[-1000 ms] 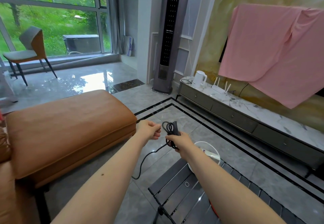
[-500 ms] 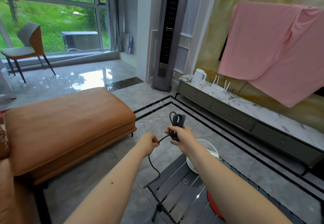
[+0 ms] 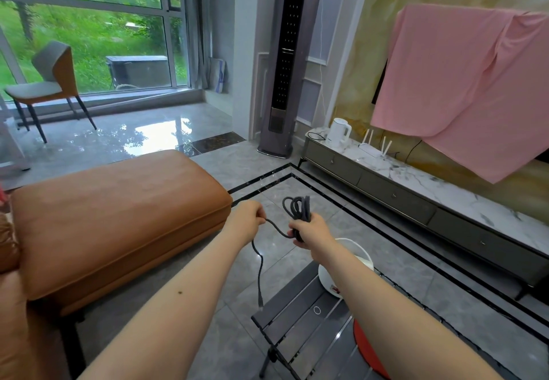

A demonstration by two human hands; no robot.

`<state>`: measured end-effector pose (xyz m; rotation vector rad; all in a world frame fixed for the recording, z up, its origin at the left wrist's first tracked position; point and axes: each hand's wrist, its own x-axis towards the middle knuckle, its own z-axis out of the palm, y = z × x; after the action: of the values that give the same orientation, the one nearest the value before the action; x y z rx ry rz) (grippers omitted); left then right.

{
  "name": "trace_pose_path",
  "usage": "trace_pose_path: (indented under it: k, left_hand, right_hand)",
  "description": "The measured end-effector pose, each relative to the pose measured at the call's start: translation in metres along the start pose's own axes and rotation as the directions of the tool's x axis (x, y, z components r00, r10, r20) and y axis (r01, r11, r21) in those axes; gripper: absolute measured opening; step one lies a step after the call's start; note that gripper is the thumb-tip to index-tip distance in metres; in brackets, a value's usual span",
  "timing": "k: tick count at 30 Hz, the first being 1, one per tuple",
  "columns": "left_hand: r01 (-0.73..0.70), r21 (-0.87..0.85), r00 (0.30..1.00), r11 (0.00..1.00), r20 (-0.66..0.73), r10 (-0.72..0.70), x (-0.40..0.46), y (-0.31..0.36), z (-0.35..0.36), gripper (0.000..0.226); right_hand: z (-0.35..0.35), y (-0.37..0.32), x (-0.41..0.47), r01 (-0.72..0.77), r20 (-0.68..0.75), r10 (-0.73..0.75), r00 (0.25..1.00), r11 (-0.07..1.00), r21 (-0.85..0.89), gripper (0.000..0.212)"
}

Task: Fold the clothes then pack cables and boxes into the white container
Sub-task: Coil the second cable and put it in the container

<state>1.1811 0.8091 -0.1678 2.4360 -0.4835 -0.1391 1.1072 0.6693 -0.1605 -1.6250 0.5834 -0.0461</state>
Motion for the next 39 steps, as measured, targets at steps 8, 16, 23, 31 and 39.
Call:
trace_pose_path:
  k: [8,16,23,31,39]
  left_hand:
    - [0.052,-0.251,0.998,0.967,-0.016,-0.058,0.005,0.018,-0.023,0.004]
    - [0.474,-0.757,0.846,0.45,0.25,-0.47,0.009,0.038,-0.041,0.013]
    - [0.407,-0.854,0.859,0.325,0.237,-0.453,0.01,0.035,-0.023,0.027]
    - [0.288,-0.387,0.951,0.876,0.222,-0.214,0.001,0.025,-0.037,0.035]
    - [0.089,0.349,0.986,0.933,0.099,-0.131,0.004,0.023,-0.042,0.03]
  right_hand:
    - [0.004,-0.007,-0.003,-0.026,0.136,0.04,0.99,0.995,-0.098,0.012]
    - [0.01,-0.005,-0.011,-0.051,0.252,0.074,0.965,0.994,-0.095,0.008]
    - [0.016,0.0,-0.009,-0.093,0.206,0.085,0.975,0.995,0.03,0.006]
    - [0.003,0.004,-0.003,-0.062,0.07,0.06,0.996,0.998,0.032,0.012]
    - [-0.004,0.0,-0.003,0.041,0.105,-0.026,0.994,0.988,-0.147,0.008]
